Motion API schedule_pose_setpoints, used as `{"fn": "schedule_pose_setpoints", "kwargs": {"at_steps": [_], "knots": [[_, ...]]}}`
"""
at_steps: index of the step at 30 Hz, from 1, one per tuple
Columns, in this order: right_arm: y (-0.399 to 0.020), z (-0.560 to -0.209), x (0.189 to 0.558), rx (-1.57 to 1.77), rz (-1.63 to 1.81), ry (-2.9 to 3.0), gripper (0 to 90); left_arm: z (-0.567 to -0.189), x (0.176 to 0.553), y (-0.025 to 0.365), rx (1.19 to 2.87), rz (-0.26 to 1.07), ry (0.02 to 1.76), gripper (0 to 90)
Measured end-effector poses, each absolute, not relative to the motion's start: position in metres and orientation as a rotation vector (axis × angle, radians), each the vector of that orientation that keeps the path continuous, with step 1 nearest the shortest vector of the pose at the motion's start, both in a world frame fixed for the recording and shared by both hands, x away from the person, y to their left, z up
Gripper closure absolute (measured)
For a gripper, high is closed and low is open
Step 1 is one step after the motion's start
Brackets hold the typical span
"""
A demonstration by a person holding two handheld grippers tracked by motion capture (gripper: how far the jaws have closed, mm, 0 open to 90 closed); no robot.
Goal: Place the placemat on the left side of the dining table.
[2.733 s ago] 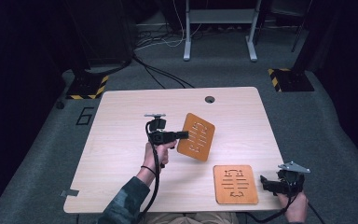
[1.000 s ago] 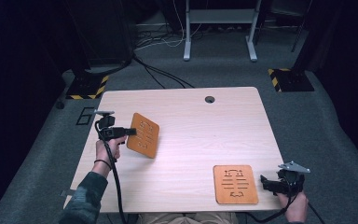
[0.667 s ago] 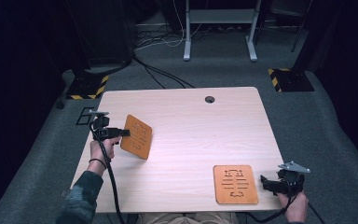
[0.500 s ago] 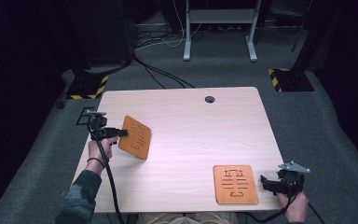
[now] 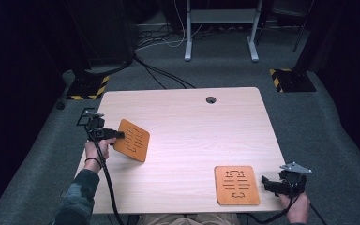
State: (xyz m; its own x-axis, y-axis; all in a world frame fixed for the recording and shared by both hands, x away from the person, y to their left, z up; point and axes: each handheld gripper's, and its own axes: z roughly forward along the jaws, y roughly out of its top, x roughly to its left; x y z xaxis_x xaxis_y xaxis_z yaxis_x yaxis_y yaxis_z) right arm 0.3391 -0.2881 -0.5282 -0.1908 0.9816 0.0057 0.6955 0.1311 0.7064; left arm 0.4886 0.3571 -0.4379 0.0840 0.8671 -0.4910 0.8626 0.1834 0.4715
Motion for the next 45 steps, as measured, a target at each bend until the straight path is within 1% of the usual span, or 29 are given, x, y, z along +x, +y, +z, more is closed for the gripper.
{"fn": "schedule_pose_setpoints", "kwargs": {"at_steps": [5, 11, 21, 34, 45], "knots": [[-0.288, -0.528, 0.339, 1.611, 0.812, 1.948, 0.5, -0.442, 0.489, 0.361, 1.685, 0.045, 1.761, 74.7], [-0.288, -0.528, 0.339, 1.61, 0.811, 1.946, 0.5, -0.451, 0.487, 0.371, 1.649, 0.031, 1.786, 71.8], [-0.288, -0.528, 0.339, 1.612, 0.811, 1.944, 0.5, -0.455, 0.483, 0.389, 1.625, 0.049, 1.818, 70.1], [-0.288, -0.528, 0.339, 1.613, 0.811, 1.942, 0.6, -0.466, 0.481, 0.41, 1.598, 0.017, 1.839, 66.9], [-0.288, -0.528, 0.339, 1.614, 0.81, 1.941, 0.6, -0.473, 0.479, 0.424, 1.588, 0.018, 1.855, 63.7]]}}
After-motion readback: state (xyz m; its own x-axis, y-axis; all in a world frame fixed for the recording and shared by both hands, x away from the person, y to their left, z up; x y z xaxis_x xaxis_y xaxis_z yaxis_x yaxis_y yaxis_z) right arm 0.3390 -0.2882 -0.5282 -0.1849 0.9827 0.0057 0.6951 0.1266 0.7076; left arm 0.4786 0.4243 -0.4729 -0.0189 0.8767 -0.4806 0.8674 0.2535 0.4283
